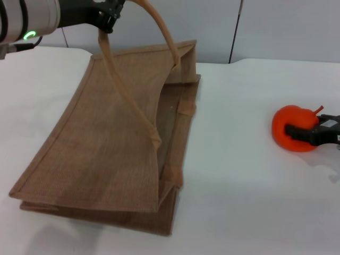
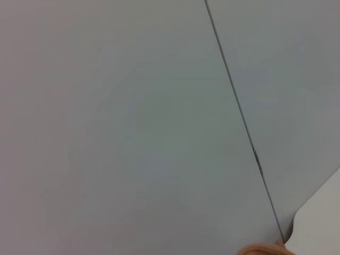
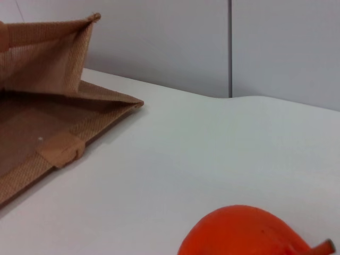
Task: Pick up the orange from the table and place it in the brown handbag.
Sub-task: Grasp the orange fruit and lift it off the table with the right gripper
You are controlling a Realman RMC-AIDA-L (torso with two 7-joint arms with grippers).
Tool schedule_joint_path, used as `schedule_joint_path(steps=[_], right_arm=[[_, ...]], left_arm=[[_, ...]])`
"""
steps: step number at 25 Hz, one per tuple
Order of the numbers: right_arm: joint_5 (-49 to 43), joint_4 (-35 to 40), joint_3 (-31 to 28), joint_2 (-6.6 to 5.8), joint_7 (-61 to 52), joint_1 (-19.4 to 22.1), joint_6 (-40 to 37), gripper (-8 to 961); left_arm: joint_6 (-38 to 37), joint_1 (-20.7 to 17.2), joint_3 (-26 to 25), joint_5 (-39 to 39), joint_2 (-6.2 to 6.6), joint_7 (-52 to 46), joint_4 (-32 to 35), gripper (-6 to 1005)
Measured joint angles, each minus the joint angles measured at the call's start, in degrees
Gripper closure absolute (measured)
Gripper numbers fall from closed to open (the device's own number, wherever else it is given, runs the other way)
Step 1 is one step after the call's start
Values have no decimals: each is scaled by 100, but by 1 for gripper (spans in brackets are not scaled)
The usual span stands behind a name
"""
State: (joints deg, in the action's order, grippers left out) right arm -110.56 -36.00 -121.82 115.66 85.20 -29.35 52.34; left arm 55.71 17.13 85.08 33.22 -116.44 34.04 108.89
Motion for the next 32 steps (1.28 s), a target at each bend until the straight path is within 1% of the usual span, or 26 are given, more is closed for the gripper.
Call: schedule_joint_path(steps=[1, 12, 18, 22, 25, 32], right_arm=[[1, -10, 0, 5, 0, 0, 0, 270], [36, -278, 73, 33, -64, -12, 66, 327], [98, -450, 80, 64, -78, 9, 314, 387], [276, -644, 98, 72, -97, 34, 562, 428], [391, -772, 116, 77, -108, 50, 646, 476], [940, -1120, 345, 79, -85, 153, 1066, 528]], left_arm=[[0, 1, 0, 0, -1, -1, 0, 866], [-10, 1, 0, 0, -1, 8, -7, 867], [-42, 1, 0, 0, -1, 12, -24, 867], [-88, 2, 7, 0, -1, 15, -34, 867], [-94, 17, 8, 6, -1, 15, -35, 867], [-204, 114, 115, 48, 0, 21, 18, 866]])
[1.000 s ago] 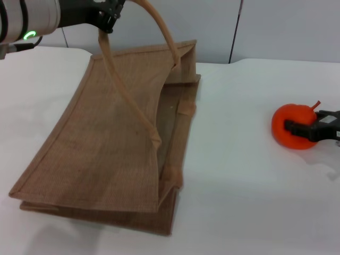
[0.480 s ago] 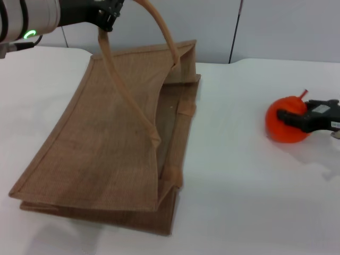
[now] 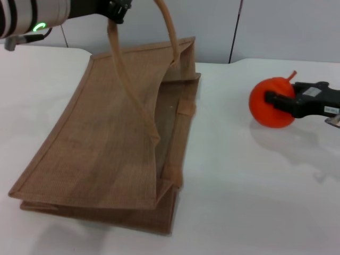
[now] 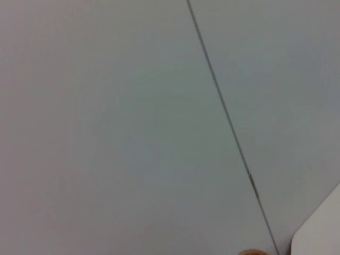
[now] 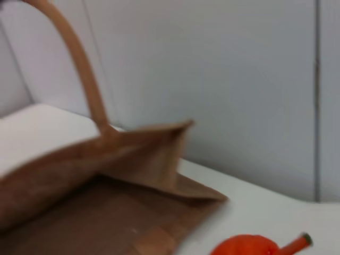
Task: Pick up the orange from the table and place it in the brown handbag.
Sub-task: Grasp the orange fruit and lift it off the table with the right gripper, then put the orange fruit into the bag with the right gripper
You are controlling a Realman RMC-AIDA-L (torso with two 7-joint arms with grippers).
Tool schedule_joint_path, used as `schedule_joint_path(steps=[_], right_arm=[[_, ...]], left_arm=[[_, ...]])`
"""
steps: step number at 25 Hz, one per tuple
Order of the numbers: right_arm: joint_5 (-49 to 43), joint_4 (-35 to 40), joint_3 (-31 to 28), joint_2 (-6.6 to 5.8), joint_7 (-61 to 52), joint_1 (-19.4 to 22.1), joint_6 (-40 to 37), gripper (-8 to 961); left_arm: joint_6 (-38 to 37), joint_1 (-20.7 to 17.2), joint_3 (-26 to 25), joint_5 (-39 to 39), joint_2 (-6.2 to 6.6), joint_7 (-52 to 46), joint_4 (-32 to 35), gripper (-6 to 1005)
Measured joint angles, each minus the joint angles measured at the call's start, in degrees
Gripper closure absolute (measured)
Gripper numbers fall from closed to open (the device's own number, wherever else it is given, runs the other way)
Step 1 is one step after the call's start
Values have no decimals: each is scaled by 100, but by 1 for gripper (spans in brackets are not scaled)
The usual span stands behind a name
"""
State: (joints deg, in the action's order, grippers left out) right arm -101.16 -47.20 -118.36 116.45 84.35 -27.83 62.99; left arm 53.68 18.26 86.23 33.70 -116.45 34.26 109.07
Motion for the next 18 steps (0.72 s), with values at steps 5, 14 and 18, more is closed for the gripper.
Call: schedule_joint_path(steps=[5, 14, 18], right_arm=[[272, -167, 614, -3, 101, -34, 2, 550], [647, -149, 1540, -18, 130, -221, -307, 609], [663, -115, 1751, -22, 145, -360, -397, 649]], left_arm=[[-123, 76, 167, 3, 6, 2, 84, 867], [-195, 231, 271, 6, 8, 2, 158, 866], [-232, 282, 365, 6, 8, 2, 188, 866]])
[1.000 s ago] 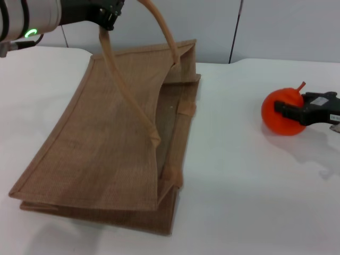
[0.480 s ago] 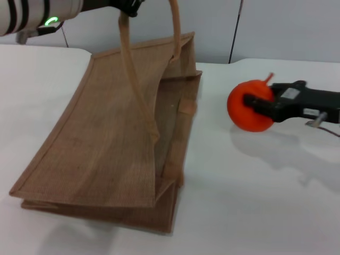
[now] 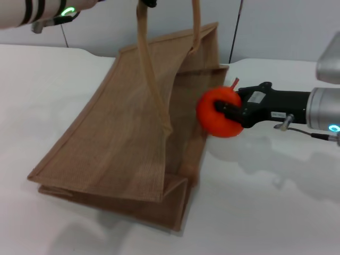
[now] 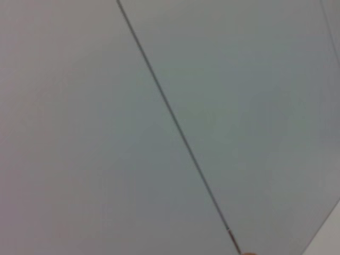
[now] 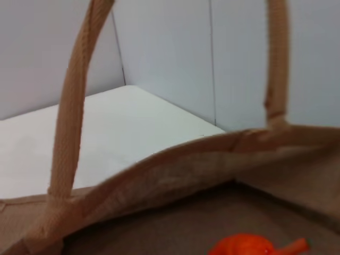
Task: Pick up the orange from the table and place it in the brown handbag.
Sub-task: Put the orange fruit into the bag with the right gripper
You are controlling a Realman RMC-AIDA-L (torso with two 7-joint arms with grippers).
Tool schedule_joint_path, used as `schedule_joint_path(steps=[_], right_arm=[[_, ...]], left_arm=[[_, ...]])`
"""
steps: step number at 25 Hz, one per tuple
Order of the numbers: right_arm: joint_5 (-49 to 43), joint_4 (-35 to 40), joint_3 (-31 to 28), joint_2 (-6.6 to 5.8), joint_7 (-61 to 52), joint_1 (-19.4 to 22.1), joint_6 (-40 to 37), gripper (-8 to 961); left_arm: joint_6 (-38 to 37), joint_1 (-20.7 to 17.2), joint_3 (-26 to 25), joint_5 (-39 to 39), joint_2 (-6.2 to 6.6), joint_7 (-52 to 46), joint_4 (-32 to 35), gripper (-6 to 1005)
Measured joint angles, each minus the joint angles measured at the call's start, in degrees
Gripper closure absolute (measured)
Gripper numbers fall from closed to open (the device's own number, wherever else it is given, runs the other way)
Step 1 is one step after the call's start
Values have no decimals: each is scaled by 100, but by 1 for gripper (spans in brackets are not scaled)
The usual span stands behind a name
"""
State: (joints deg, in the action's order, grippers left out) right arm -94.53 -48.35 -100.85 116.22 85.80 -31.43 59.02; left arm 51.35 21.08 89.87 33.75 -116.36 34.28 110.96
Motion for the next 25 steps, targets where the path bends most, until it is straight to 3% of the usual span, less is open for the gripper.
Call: schedule_joint_path(steps=[6, 13, 25], right_arm=[[17, 240, 420, 0, 63, -376, -355, 722], [23, 740, 493, 11, 237, -825, -466, 768], [169, 877, 482, -10, 222, -941, -531, 800]], left_arm=[[-91, 42, 197, 8, 0, -32, 11, 867], [-108, 116, 398, 17, 0, -46, 72, 867], [-109, 91, 416, -34, -9, -52, 72, 866]])
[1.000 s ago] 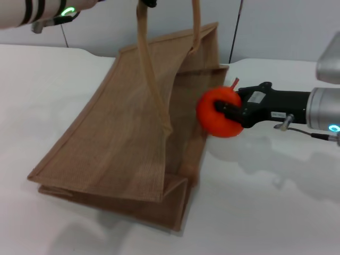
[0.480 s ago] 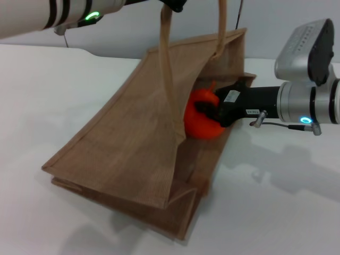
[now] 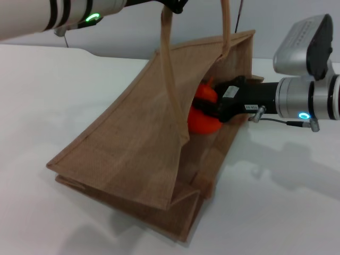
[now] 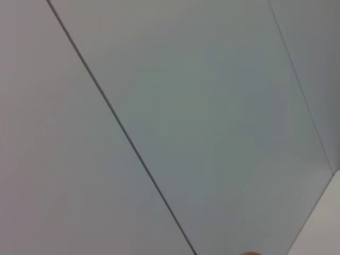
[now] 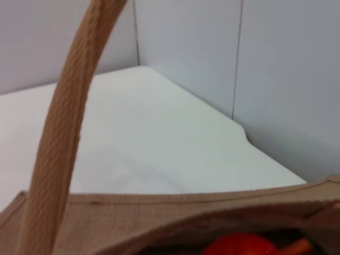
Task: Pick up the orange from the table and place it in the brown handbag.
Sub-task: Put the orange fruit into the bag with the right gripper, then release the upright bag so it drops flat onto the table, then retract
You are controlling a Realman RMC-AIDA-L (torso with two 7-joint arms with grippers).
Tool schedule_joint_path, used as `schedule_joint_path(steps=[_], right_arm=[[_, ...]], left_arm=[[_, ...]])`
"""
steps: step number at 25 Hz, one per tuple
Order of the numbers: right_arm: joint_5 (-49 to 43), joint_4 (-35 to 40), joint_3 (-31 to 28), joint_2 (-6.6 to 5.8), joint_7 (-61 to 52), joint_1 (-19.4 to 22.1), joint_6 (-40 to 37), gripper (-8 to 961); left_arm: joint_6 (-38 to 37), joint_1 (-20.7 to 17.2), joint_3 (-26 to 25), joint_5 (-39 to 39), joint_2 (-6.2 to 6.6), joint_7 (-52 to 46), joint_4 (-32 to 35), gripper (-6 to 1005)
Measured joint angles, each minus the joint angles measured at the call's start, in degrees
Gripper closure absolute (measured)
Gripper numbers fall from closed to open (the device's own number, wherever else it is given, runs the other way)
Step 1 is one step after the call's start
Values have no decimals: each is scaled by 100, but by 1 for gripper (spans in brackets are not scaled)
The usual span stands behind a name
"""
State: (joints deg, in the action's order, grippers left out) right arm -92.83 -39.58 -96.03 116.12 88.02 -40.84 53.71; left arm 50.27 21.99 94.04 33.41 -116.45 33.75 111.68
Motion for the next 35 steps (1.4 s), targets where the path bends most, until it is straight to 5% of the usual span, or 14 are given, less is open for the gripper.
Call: schedule_joint_path(steps=[2, 12, 15, 27, 35], right_arm=[[129, 22, -47, -17, -13, 37, -7, 800], [128, 203, -391, -56, -39, 52, 155, 392], [127, 206, -397, -55, -40, 52, 166, 150], [91, 233, -443, -89, -119, 106, 302, 57], [-73, -116, -659, -475, -665, 539, 332, 58]], left_arm=[[0, -19, -10, -9, 0, -1, -8, 866], [-37, -106, -62, -148, 0, -1, -28, 867], [-48, -142, -61, -167, 0, -6, -38, 868], [-103, -284, -156, -361, 0, -80, -121, 837], [-202, -449, -210, -652, 5, -313, -121, 792]])
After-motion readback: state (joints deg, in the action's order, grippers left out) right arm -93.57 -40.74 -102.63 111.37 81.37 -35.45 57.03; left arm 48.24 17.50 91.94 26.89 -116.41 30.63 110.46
